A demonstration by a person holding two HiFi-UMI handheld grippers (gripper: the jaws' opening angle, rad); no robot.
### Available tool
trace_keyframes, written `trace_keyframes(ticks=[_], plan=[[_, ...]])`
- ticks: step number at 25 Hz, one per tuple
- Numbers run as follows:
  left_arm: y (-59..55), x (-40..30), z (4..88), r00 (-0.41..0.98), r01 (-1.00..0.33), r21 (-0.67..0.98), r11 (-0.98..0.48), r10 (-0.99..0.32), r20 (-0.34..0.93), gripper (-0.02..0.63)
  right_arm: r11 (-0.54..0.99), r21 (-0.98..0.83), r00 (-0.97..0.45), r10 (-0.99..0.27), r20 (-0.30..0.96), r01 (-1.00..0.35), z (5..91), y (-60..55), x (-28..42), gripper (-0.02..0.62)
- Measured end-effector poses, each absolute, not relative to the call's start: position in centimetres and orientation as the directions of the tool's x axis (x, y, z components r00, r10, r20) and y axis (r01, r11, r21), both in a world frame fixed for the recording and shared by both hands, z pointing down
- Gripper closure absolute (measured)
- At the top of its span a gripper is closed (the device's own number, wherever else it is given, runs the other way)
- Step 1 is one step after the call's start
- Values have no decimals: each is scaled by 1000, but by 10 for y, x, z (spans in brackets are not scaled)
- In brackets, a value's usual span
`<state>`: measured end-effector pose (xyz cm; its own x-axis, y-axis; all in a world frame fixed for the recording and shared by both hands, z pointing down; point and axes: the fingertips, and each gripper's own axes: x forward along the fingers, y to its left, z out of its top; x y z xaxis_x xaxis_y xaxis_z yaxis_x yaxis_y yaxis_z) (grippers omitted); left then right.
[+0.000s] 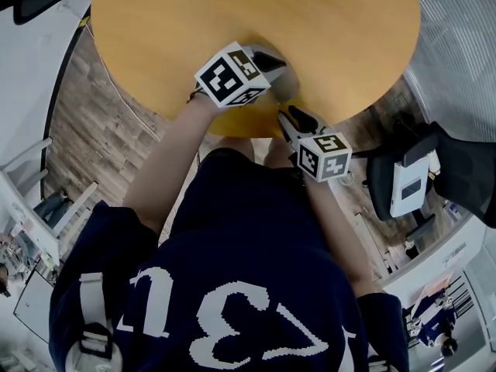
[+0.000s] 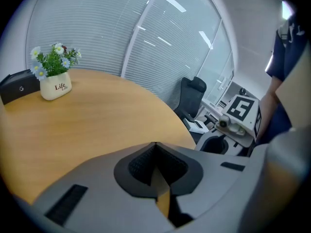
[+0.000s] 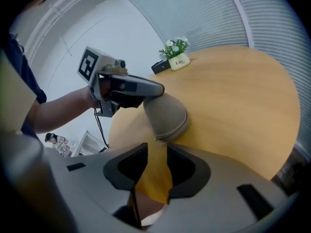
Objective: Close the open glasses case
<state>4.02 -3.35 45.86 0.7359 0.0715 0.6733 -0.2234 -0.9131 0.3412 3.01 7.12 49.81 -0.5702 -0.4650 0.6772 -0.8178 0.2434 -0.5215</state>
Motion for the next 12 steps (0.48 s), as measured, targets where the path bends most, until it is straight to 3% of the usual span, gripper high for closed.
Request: trace_keyframes(ticks=[12], plan=[[-47, 47, 462, 682, -278, 380, -882, 98, 725, 592, -48, -689, -574, -514, 638, -723, 514, 54, 6, 400]])
